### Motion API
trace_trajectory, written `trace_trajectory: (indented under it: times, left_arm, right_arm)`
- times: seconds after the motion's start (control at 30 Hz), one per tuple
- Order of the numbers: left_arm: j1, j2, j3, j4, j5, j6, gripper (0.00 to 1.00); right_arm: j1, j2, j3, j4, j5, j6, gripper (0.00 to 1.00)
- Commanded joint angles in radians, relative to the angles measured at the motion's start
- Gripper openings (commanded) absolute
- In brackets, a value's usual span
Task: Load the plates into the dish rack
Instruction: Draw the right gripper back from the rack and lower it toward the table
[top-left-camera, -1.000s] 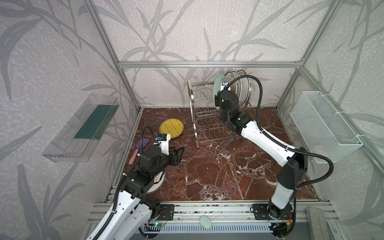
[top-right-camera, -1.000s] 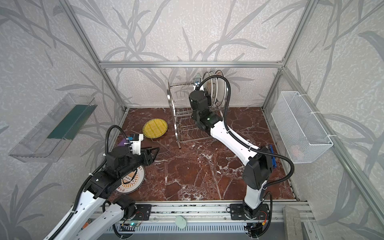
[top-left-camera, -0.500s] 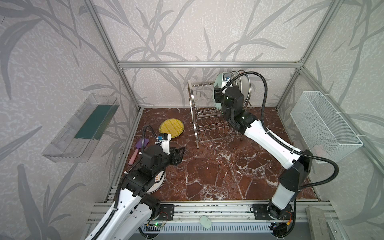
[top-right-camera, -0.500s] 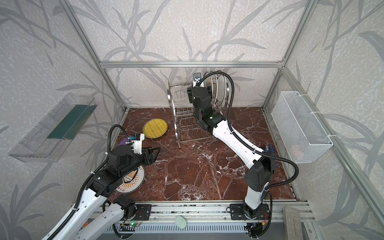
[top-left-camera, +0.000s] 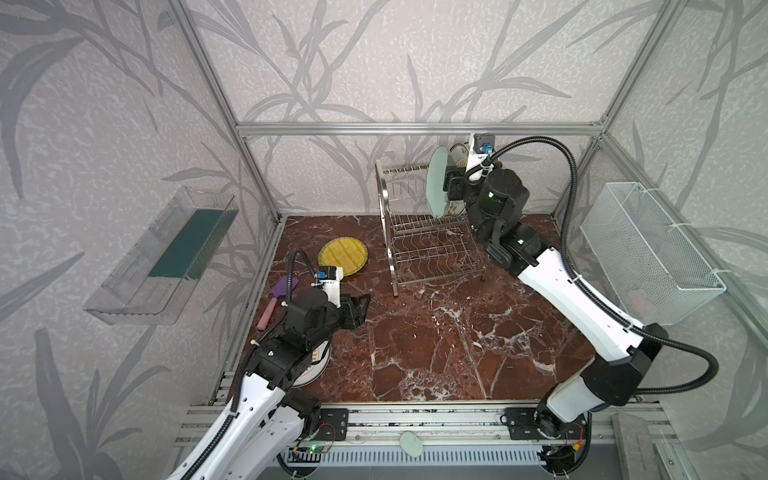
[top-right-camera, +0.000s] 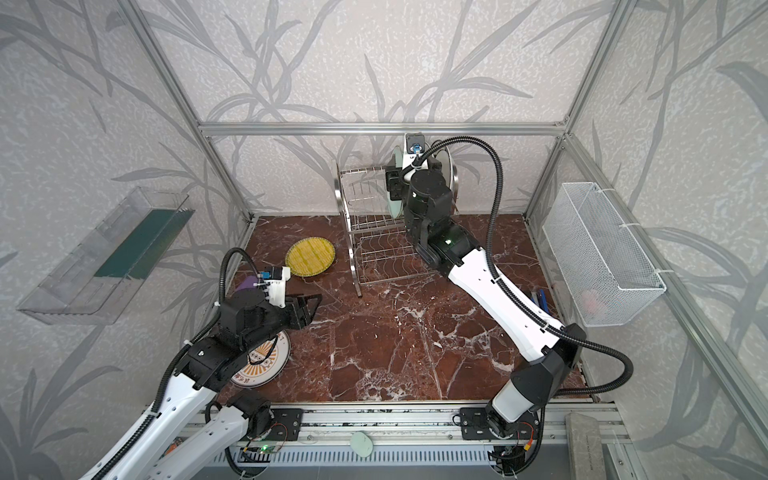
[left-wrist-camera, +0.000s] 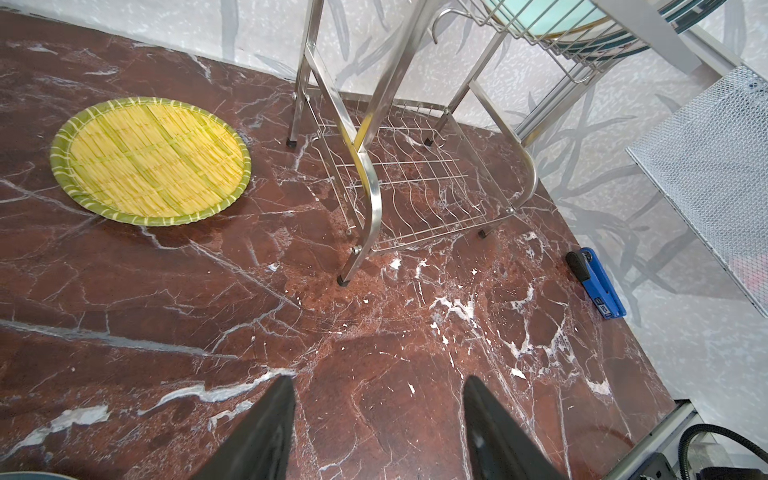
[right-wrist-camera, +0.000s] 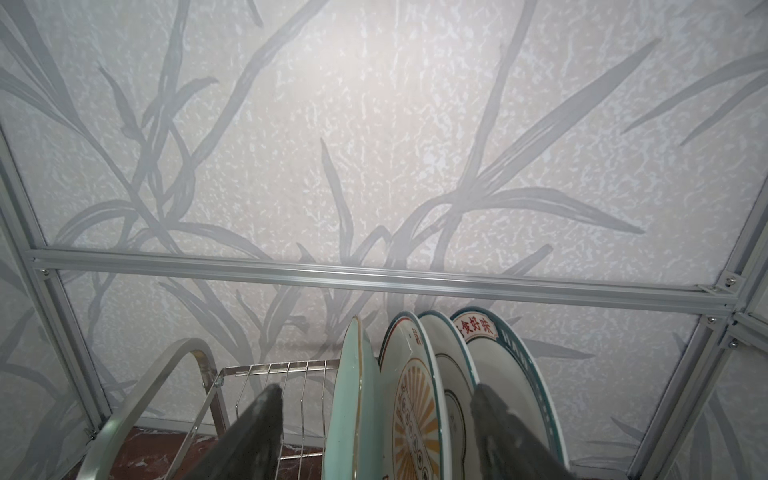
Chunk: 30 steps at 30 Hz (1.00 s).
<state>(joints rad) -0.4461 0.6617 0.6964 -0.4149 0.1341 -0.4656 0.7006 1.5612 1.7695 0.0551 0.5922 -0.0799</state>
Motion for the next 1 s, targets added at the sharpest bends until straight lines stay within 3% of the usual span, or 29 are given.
trace_trajectory:
  times: [0.0, 0.33, 0.67, 0.83, 0.97]
  left_arm:
    - [-0.002, -0.001, 0.005, -0.017, -0.019, -0.006, 0.63]
    - [-0.002, 0.004, 0.012, -0.029, -0.075, -0.013, 0.63]
    - [-0.002, 0.047, -0.063, 0.144, -0.127, -0.087, 0.62]
    - [-0.001, 0.062, -0.114, 0.209, -0.171, -0.131, 0.62]
    - [0.0, 0.075, -0.128, 0.218, -0.207, -0.139, 0.62]
  right_arm:
    - [0.004, -0.076, -0.052, 0.004, -0.029, -0.003, 0.72]
    - [-0.029, -0.345, -0.42, 0.015, -0.123, 0.101, 0.73]
    - [-0.029, -0.557, -0.846, 0.054, -0.22, 0.208, 0.71]
    - [-0.029, -0.65, -1.093, 0.153, -0.273, 0.335, 0.69]
    - [-0.029, -0.663, -1.196, 0.134, -0.331, 0.455, 0.68]
